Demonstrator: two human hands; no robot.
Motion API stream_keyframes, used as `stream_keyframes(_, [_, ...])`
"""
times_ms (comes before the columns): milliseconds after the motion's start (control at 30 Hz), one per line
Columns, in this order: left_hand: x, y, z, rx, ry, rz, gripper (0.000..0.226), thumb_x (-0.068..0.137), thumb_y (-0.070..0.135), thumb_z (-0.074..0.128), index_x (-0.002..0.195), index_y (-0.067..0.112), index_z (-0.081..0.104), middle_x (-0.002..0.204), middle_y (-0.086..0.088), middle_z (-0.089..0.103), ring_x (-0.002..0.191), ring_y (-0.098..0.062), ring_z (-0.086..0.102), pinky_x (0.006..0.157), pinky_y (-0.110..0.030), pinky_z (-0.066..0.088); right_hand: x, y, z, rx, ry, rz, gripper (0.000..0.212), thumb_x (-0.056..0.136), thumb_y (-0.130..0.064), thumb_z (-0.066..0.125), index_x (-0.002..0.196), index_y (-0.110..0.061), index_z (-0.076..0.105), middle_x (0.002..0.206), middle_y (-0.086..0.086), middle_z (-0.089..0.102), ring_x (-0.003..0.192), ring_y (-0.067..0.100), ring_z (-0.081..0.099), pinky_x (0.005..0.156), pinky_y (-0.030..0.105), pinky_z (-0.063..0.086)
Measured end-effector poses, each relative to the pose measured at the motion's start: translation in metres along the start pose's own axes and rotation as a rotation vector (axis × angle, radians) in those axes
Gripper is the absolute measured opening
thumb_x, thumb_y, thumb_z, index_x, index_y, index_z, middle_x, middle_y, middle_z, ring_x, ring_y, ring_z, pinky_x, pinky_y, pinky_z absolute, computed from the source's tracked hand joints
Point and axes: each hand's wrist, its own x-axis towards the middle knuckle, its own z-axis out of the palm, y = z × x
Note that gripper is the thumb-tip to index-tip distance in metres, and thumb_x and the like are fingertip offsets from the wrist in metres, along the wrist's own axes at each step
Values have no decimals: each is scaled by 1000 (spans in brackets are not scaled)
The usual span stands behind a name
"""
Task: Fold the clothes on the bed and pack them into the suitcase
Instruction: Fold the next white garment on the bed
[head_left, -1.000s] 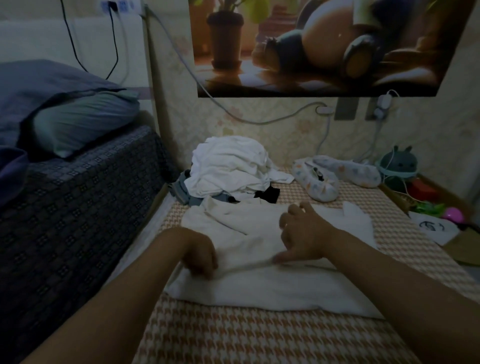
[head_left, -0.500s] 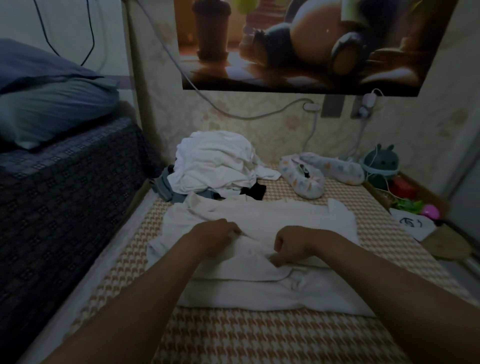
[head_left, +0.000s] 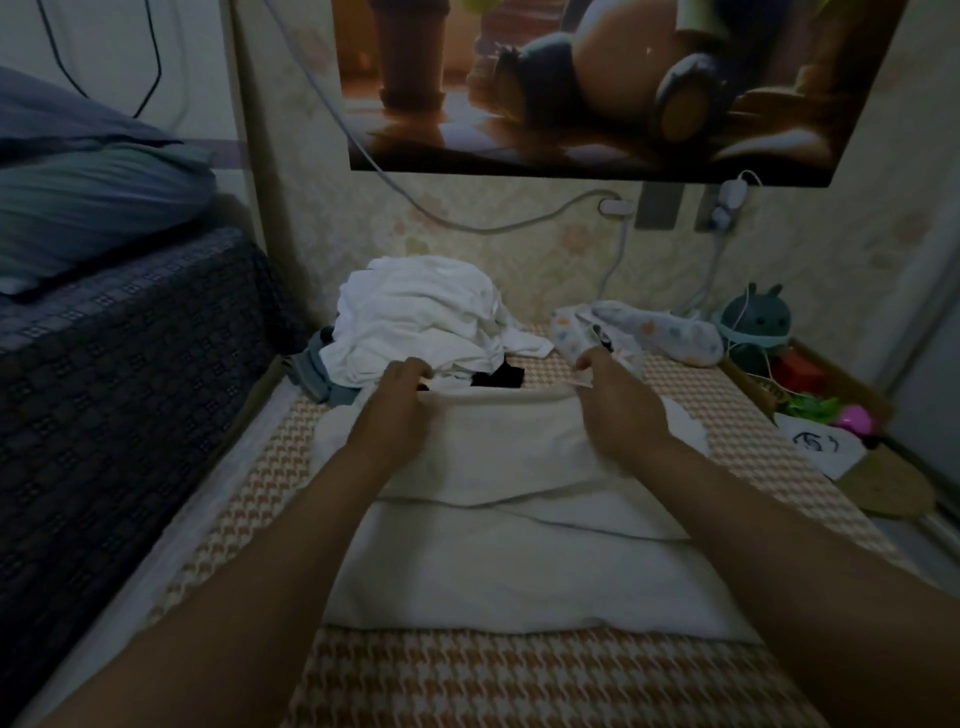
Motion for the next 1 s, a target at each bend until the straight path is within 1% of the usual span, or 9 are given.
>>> stream_keyframes(133, [-14, -15, 13, 236, -342, 50, 63, 86, 18, 67, 141, 22, 37, 153, -3, 24, 133, -24, 38, 101, -29, 36, 1, 20, 27, -564, 232, -289, 58, 66, -5, 58, 122, -15, 62, 117, 23, 58, 107, 40, 55, 97, 59, 34])
stream_keyframes(200, [-27, -19, 9, 389, -364, 73, 65, 82, 38, 69, 141, 28, 40, 155, 3, 22, 137, -21, 33, 107, -33, 33, -2, 10, 29, -468, -22, -519, 54, 70, -3, 63, 119, -24, 64, 121, 15, 59, 109, 36, 56, 100, 51, 33])
stream_keyframes(300, [-45, -24, -11, 566, -355, 100, 70, 71, 55, 64, 132, 34, 41, 142, 7, 30, 129, -17, 30, 105, -39, 30, -10, -10, 36, -210, -795, -347, 66, 83, -18, 63, 142, -37, 40, 150, 4, 35, 136, 27, 35, 113, 42, 28])
stream_keyframes(367, [-60, -32, -27, 628, -371, 87, 59, 66, 53, 60, 119, 34, 41, 122, 8, 34, 115, -17, 33, 95, -39, 31, -19, -16, 44, -262, -975, -307, 89, 81, -24, 65, 151, -42, 14, 162, 0, 6, 148, 25, 10, 119, 46, 17])
stream_keyframes(600, [-63, -59, -57, 778, -176, 258, 16, 65, 10, 61, 63, 21, 50, 73, -1, 47, 65, -23, 48, 53, -30, 29, -35, -6, 44, -292, -711, -375, 65, 99, -13, 45, 154, -29, 16, 163, 0, 10, 147, 18, 19, 118, 29, 14])
stream_keyframes(667, [-61, -49, -60, 815, -213, 209, 13, 73, 10, 64, 75, 22, 60, 88, -1, 54, 76, -23, 51, 58, -34, 40, -36, 3, 40, -346, -646, -427, 63, 99, -18, 48, 154, -26, 19, 161, -1, 16, 146, 16, 21, 115, 24, 13])
stream_keyframes(800, [-50, -20, -54, 817, -891, -365, 36, 86, 29, 55, 118, 16, 61, 128, -3, 56, 111, -24, 56, 98, -35, 46, -44, 4, 13, -396, -624, -457, 55, 94, -20, 52, 146, -30, 41, 151, -4, 40, 136, 16, 37, 111, 26, 24])
stream_keyframes(900, [-33, 0, -43, 605, -854, -450, 40, 95, 42, 44, 105, 12, 69, 117, -7, 63, 95, -23, 60, 85, -28, 44, -50, 5, 1, -195, -712, -282, 39, 91, -33, 54, 130, -33, 60, 140, -7, 53, 126, 15, 48, 107, 31, 37])
stream_keyframes(1000, [-17, 0, -25, 640, -628, -179, 29, 101, 24, 41, 112, 11, 65, 120, -7, 60, 105, -24, 55, 88, -28, 41, -43, 18, 1, -15, -507, -146, 29, 96, -34, 46, 106, -26, 73, 122, -2, 65, 108, 17, 57, 94, 31, 45])
